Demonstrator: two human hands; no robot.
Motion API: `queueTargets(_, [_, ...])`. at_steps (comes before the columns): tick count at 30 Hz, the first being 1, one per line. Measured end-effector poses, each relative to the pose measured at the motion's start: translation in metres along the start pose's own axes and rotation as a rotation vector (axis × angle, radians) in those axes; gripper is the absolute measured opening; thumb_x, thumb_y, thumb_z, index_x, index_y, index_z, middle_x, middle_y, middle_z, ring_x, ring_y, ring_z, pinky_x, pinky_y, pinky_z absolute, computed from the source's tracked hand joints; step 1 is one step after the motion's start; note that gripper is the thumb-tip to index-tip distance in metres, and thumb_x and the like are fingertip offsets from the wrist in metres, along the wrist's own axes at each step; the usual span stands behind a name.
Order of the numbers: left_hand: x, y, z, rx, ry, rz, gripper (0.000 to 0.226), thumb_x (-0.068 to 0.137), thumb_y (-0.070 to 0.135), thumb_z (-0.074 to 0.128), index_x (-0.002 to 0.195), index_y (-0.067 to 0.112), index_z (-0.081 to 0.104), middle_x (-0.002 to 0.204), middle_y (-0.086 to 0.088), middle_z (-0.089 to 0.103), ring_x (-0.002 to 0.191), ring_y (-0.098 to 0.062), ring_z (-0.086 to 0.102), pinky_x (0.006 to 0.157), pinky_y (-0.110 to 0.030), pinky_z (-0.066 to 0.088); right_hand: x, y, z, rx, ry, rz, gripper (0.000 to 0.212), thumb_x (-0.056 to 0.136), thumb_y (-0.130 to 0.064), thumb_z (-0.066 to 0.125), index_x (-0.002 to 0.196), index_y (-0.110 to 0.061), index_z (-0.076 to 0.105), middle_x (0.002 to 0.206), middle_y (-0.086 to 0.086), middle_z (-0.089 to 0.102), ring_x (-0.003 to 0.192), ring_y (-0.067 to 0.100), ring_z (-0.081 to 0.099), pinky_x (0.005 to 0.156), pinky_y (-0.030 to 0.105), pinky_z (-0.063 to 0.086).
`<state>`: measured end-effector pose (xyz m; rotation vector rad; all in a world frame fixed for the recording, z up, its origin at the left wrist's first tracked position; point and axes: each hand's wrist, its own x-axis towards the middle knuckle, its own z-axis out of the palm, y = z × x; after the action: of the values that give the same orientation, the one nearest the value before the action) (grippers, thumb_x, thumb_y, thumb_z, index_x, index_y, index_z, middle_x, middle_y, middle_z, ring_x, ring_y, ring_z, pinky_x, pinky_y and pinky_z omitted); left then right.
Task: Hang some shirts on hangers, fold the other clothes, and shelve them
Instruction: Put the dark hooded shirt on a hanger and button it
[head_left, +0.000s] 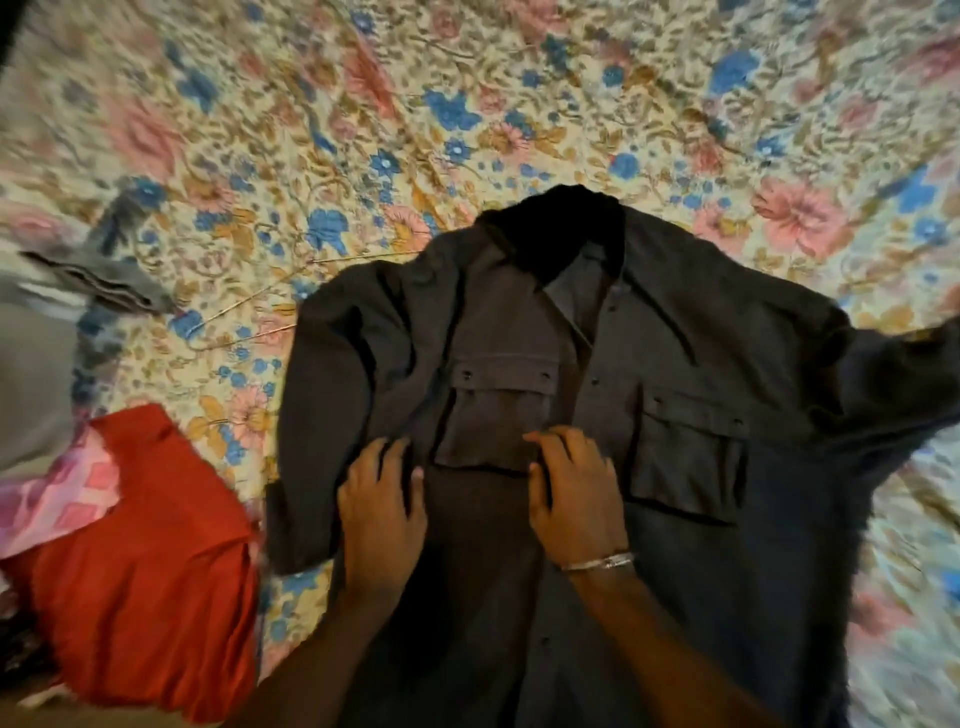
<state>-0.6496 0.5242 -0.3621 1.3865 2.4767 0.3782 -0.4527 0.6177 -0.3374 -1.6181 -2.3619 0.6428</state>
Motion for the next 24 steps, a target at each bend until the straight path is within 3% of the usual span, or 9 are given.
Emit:
queueTargets(2, [0.02,-0.02,-0.007,0.019,0.041,-0.066,0.033,0.102,0.028,0.048,0.131,0.016,0.057,0.136,-0.011,0.05,0.125,-0.034,0.049,0.102,-0.048,0.042,0.02,-0.022,0.012,0.056,-0.152,-0.07,0.033,0.091,-0.019,0.062,0.124,-0.021,0.061,0.115,0.004,0.061,0.101,0.027,0.059,0.081,0.045,0.053])
queueTargets(5, [0.035,-0.041,-0.016,0.025,0.043,-0.113,0.044,0.099,0.027,0.055,0.141,0.016,0.048,0.14,-0.009,0.049,0.127,-0.031,0.047,0.104,-0.046,0.042,0.025,-0.054,0.032,0.089,-0.374,-0.111,0.044,0.087,-0.032,0.067,0.13,-0.025,0.058,0.121,0.001,0.06,0.11,0.028,0.055,0.09,0.043,0.053])
queueTargets(8, [0.028,-0.063,-0.019,0.092,-0.048,-0.028,0.051,0.098,0.033,0.05,0.147,0.02,0.045,0.148,-0.008,0.046,0.132,-0.03,0.047,0.107,-0.044,0.04,0.023,-0.08,0.051,-0.078,-0.475,-0.041,0.066,0.077,-0.043,0.076,0.137,-0.032,0.051,0.128,-0.001,0.05,0.116,0.028,0.045,0.093,0.041,0.049])
queueTargets(11, [0.017,-0.073,-0.026,0.01,-0.075,0.084,0.05,0.097,0.03,0.05,0.146,0.017,0.05,0.152,-0.01,0.046,0.135,-0.029,0.047,0.112,-0.041,0.036,0.025,-0.098,0.061,-0.176,-0.376,0.017,0.064,0.063,-0.028,0.084,0.123,-0.02,0.064,0.117,0.012,0.054,0.105,0.039,0.05,0.083,0.047,0.053])
queueTargets(15, [0.025,-0.078,-0.052,-0.207,-0.02,0.135,0.031,0.099,0.027,0.049,0.125,0.017,0.063,0.127,-0.004,0.062,0.115,-0.024,0.058,0.102,-0.037,0.044,0.037,-0.125,0.067,-0.085,-0.141,-0.061,0.047,0.055,-0.01,0.085,0.1,-0.013,0.07,0.106,0.018,0.057,0.093,0.044,0.055,0.073,0.05,0.054])
queueTargets(19, [0.071,-0.103,-0.079,-0.223,0.055,0.053,0.023,0.102,0.023,0.049,0.119,0.02,0.063,0.116,0.002,0.062,0.107,-0.017,0.056,0.092,-0.037,0.049,0.085,-0.158,0.062,0.056,-0.07,-0.22,0.035,0.073,-0.009,0.076,0.106,-0.013,0.065,0.109,0.012,0.055,0.1,0.038,0.054,0.08,0.049,0.053])
queueTargets(22, [0.139,-0.113,-0.096,-0.167,0.064,0.049,0.031,0.1,0.018,0.053,0.131,0.016,0.059,0.128,-0.002,0.06,0.116,-0.02,0.054,0.098,-0.038,0.048,0.164,-0.184,0.063,0.013,0.061,-0.302,0.036,0.085,-0.018,0.068,0.119,-0.015,0.061,0.122,0.008,0.054,0.116,0.032,0.049,0.089,0.047,0.049])
queueTargets(24, [0.171,-0.114,-0.11,-0.111,0.014,0.043,0.038,0.1,0.019,0.054,0.138,0.014,0.055,0.137,-0.005,0.056,0.124,-0.024,0.052,0.103,-0.039,0.046,0.207,-0.205,0.064,0.016,0.042,-0.31,0.04,0.091,-0.022,0.061,0.13,-0.014,0.057,0.134,0.009,0.054,0.125,0.033,0.048,0.097,0.047,0.047])
